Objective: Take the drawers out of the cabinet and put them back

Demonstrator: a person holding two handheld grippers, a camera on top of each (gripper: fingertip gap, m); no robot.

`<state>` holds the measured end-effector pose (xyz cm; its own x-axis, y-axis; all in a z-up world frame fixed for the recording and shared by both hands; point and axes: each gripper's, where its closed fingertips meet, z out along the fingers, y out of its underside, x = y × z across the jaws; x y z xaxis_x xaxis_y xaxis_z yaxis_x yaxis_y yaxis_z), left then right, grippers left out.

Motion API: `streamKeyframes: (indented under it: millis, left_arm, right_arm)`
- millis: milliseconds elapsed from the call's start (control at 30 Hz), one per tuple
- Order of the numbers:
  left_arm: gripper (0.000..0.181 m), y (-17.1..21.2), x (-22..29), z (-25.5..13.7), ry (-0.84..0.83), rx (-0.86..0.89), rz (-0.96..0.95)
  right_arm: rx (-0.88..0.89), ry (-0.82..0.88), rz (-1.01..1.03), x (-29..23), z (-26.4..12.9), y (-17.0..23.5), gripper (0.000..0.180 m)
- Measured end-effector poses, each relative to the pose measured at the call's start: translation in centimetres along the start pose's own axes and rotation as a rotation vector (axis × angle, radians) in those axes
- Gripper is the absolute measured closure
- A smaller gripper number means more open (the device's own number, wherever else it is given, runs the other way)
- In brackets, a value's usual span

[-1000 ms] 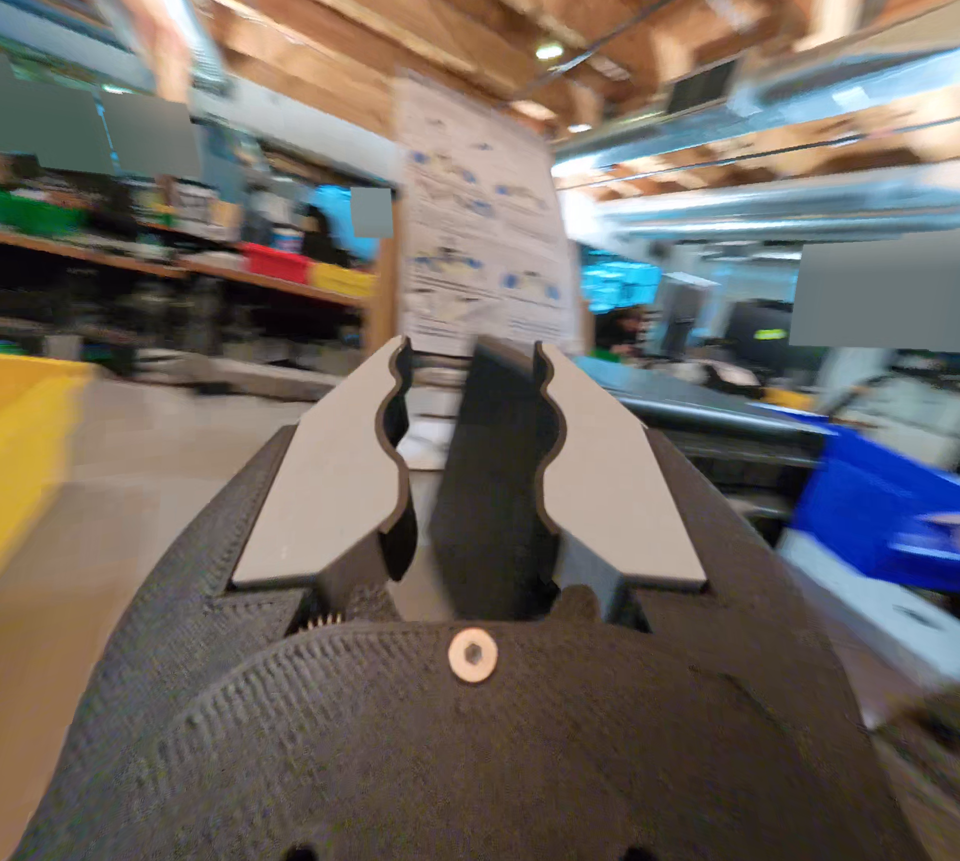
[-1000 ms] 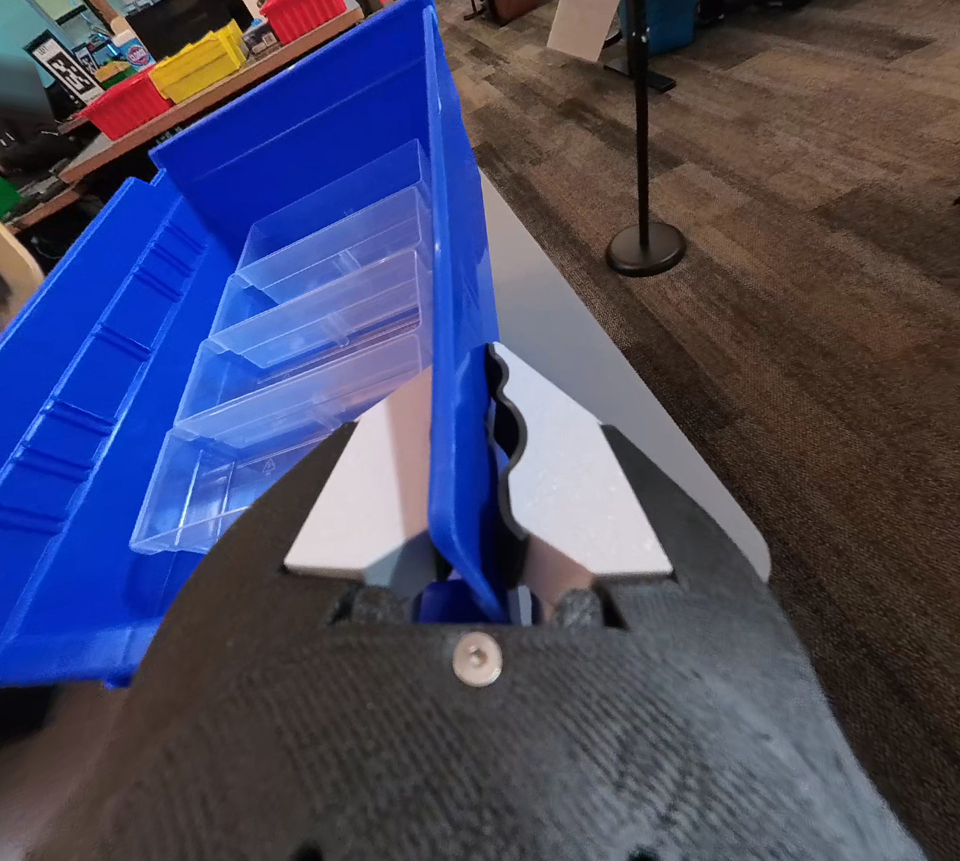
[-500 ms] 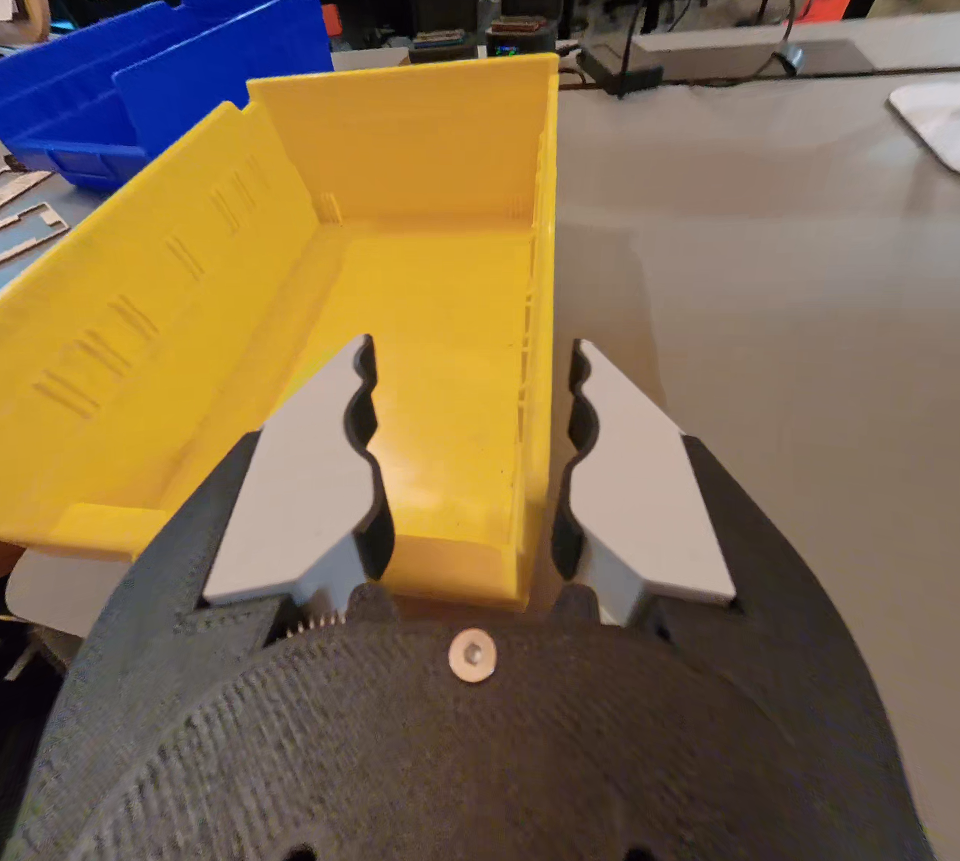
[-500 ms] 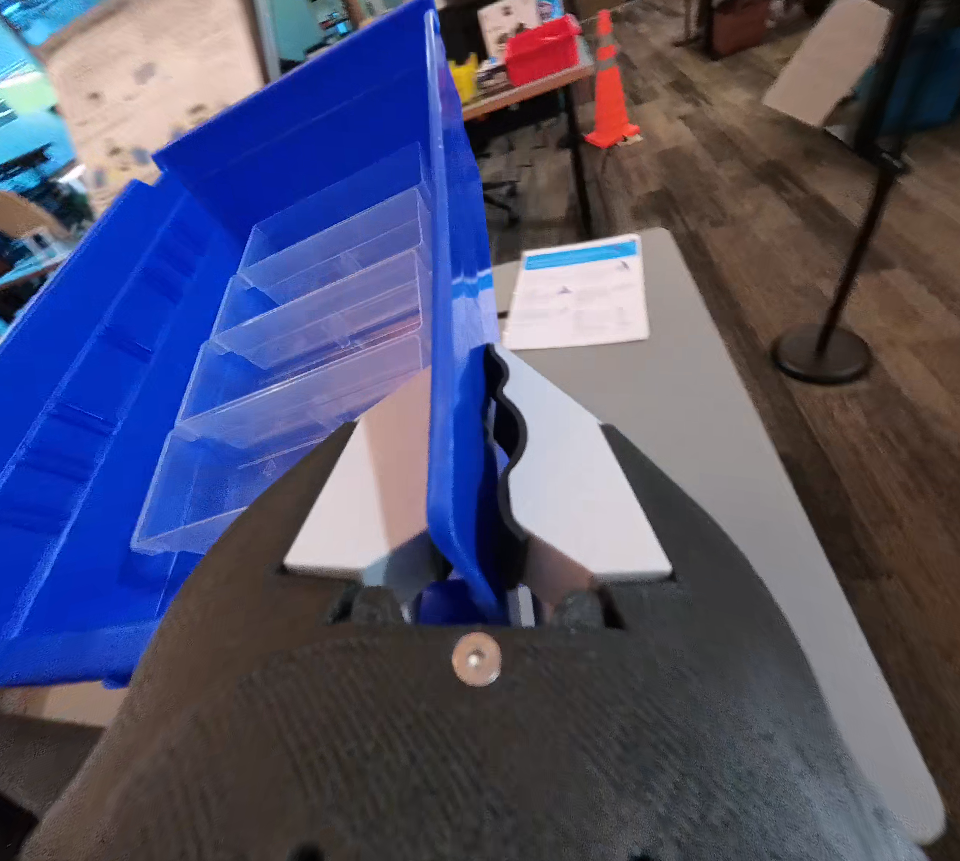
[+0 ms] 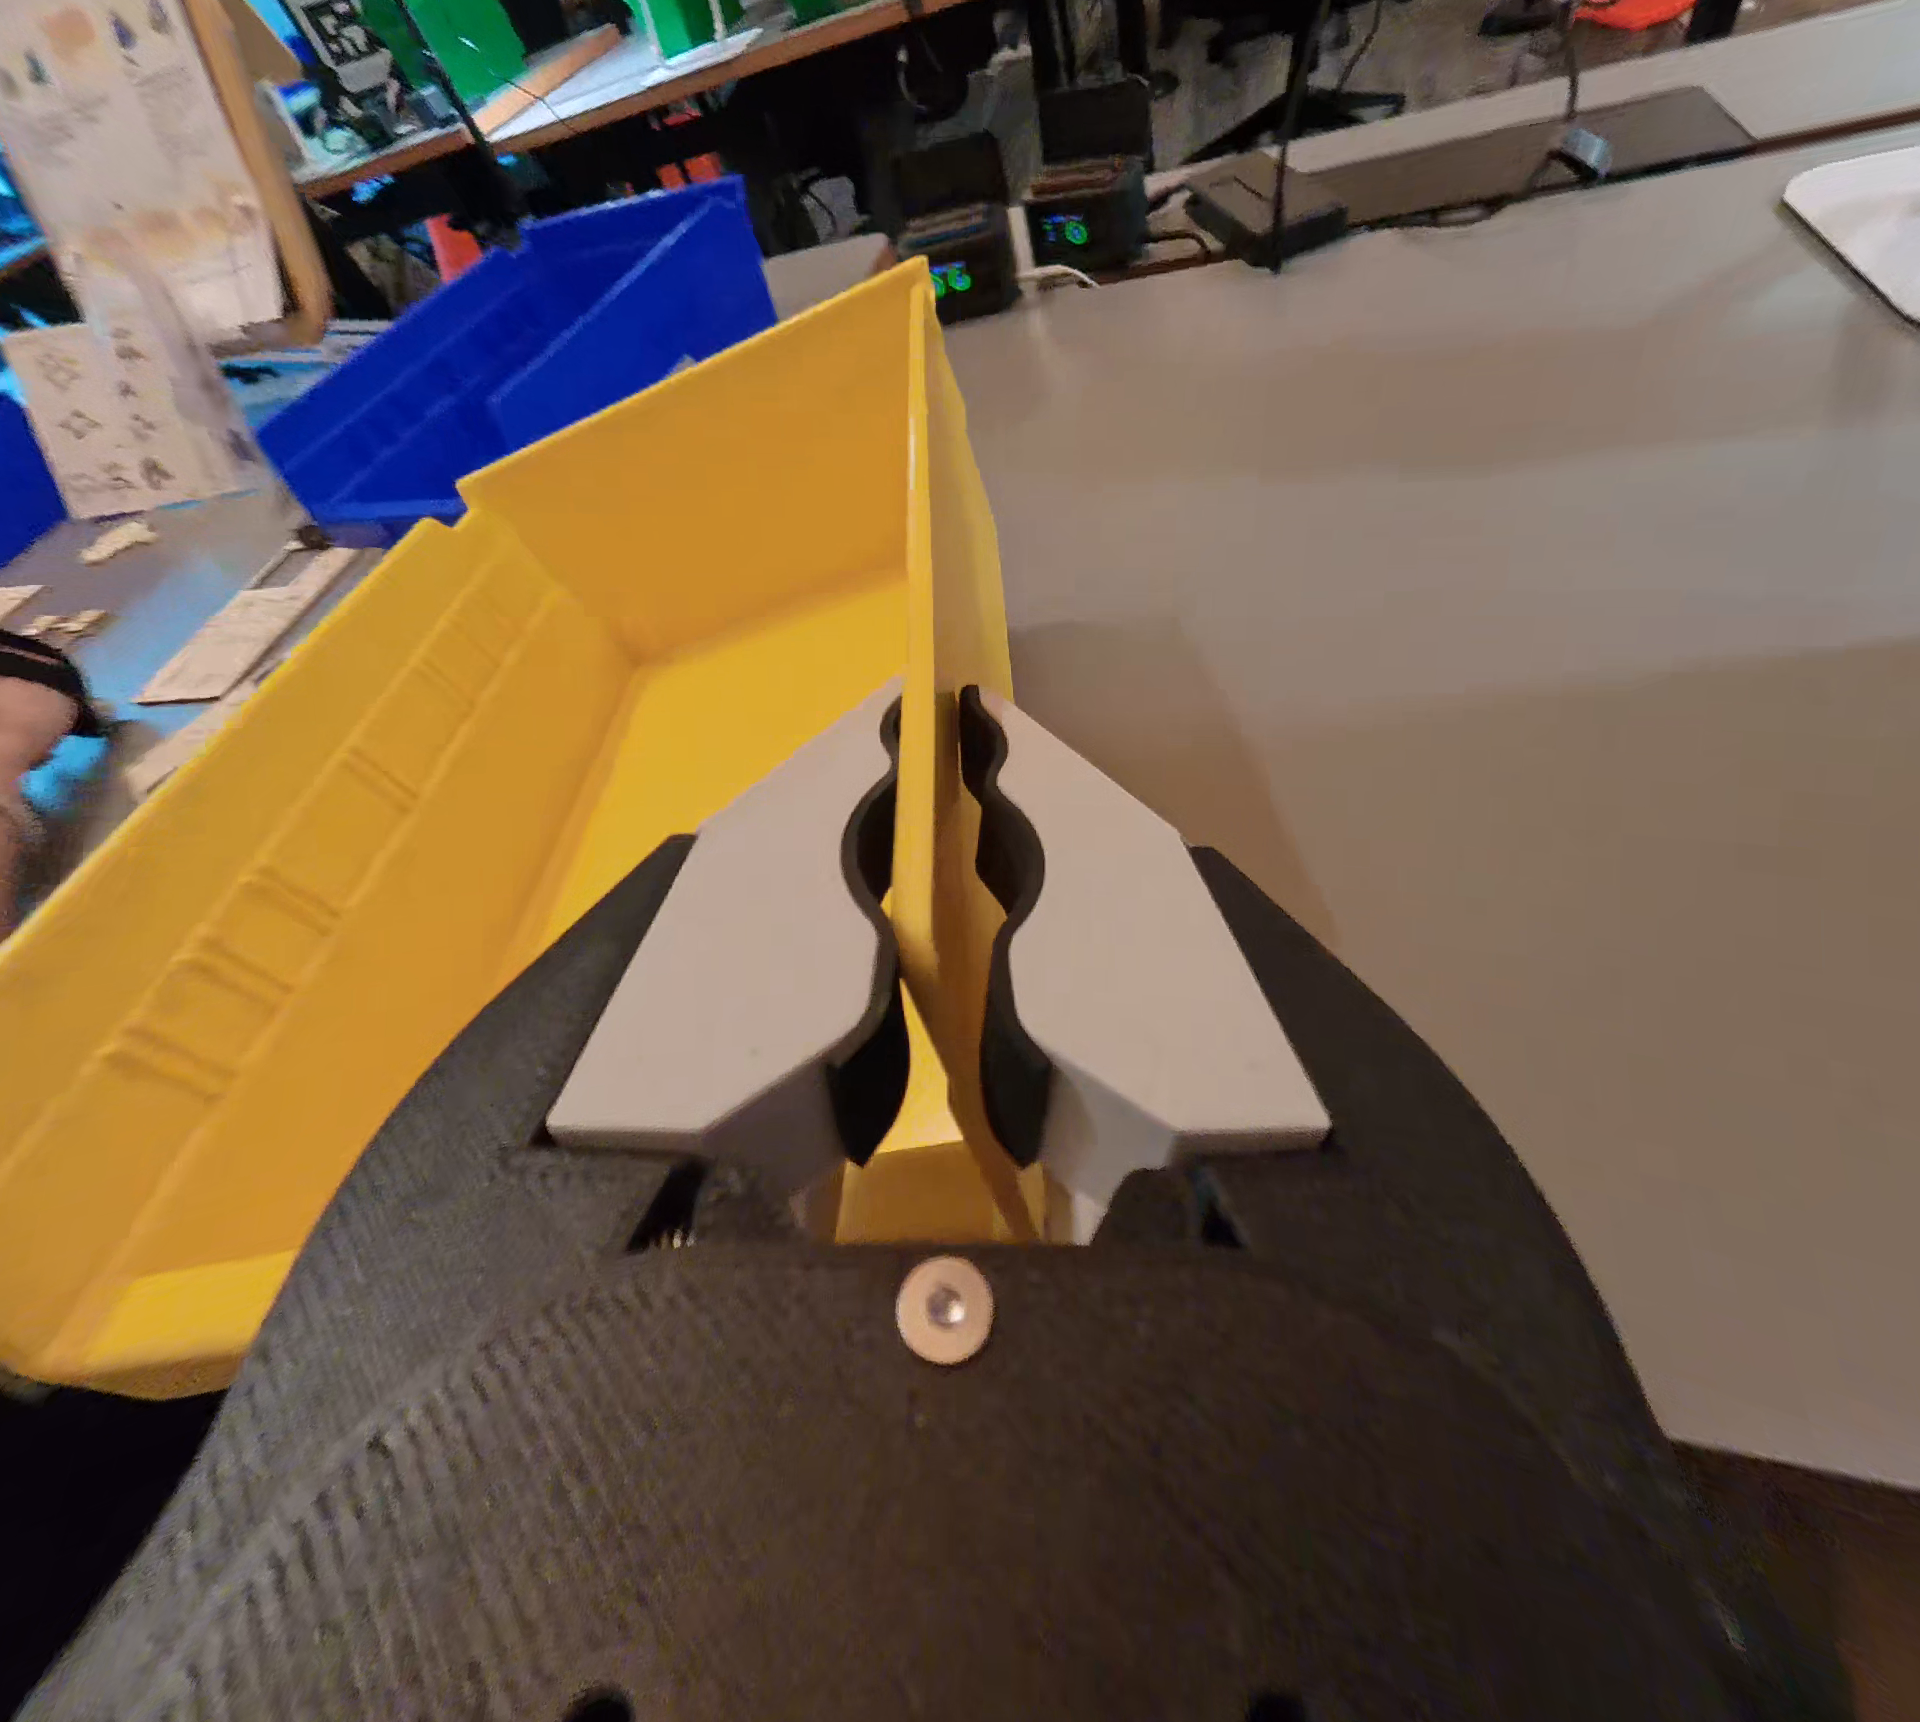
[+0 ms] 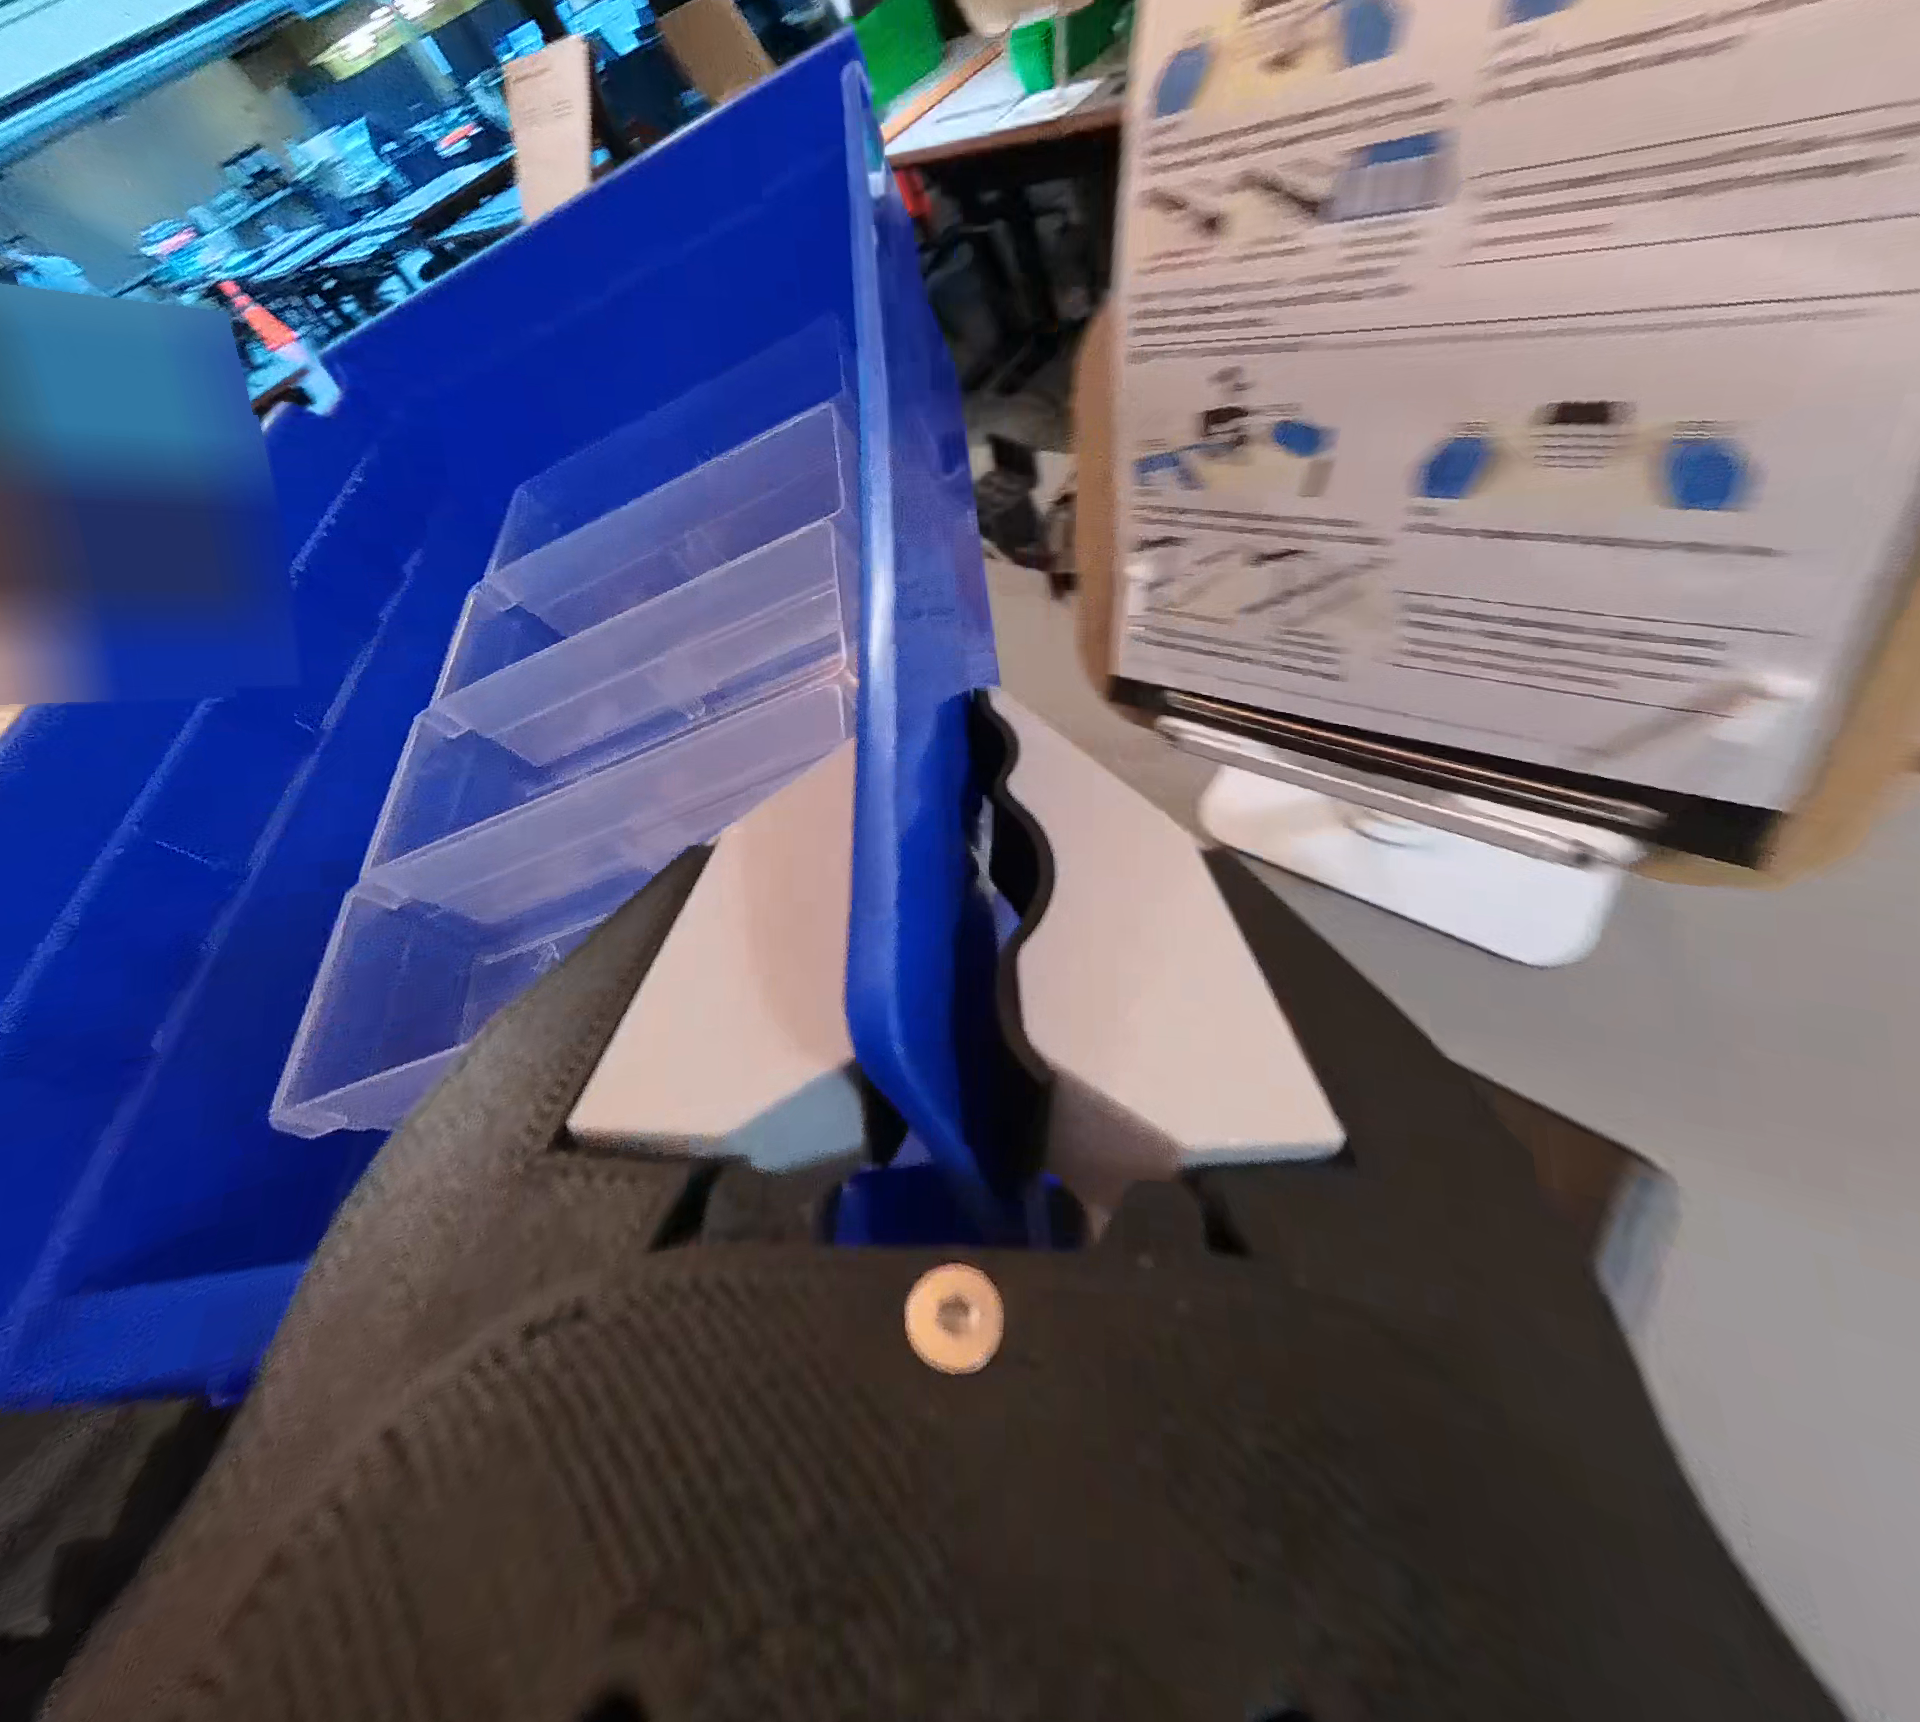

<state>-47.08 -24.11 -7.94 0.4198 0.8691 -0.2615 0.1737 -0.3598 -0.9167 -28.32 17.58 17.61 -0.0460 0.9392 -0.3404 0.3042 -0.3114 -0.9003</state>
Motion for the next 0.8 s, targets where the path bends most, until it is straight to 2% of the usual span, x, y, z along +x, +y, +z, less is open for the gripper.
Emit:
streamKeyframes:
  millis: [100, 267, 367, 467, 667, 800]
  left_arm:
    - [0.180, -1.5, -3.3, -2.5, -0.053, 0.052, -0.037]
    - [0.180, -3.4, -8.8, -7.0, -0.125, 0.117, -0.105]
    - [0.181, -4.0, -11.2, -8.6, -0.178, 0.164, -0.160]
    - [0.180, -3.2, -11.8, -8.7, -0.197, 0.160, -0.142]
    - [0.179, -2.4, -12.0, -8.7, -0.164, 0.173, -0.172]
    - [0.179, -2.6, -12.1, -8.6, -0.181, 0.189, -0.152]
  right_arm:
    - [-0.029, -0.053, 0.016, -5.0, 7.0, 0.5, 0.175]
    - [-0.040, -0.037, 0.006, -12.3, 17.7, 2.7, 0.175]
    - [-0.085, -0.019, 0.030, -15.1, 24.4, 5.5, 0.175]
    - [-0.095, 0.016, 0.103, -16.1, 30.3, 10.1, 0.175]
    - [-0.110, 0.096, 0.139, -15.1, 36.4, 22.3, 0.175]
    - [-0.099, 0.212, 0.033, -14.6, 37.8, 27.0, 0.175]
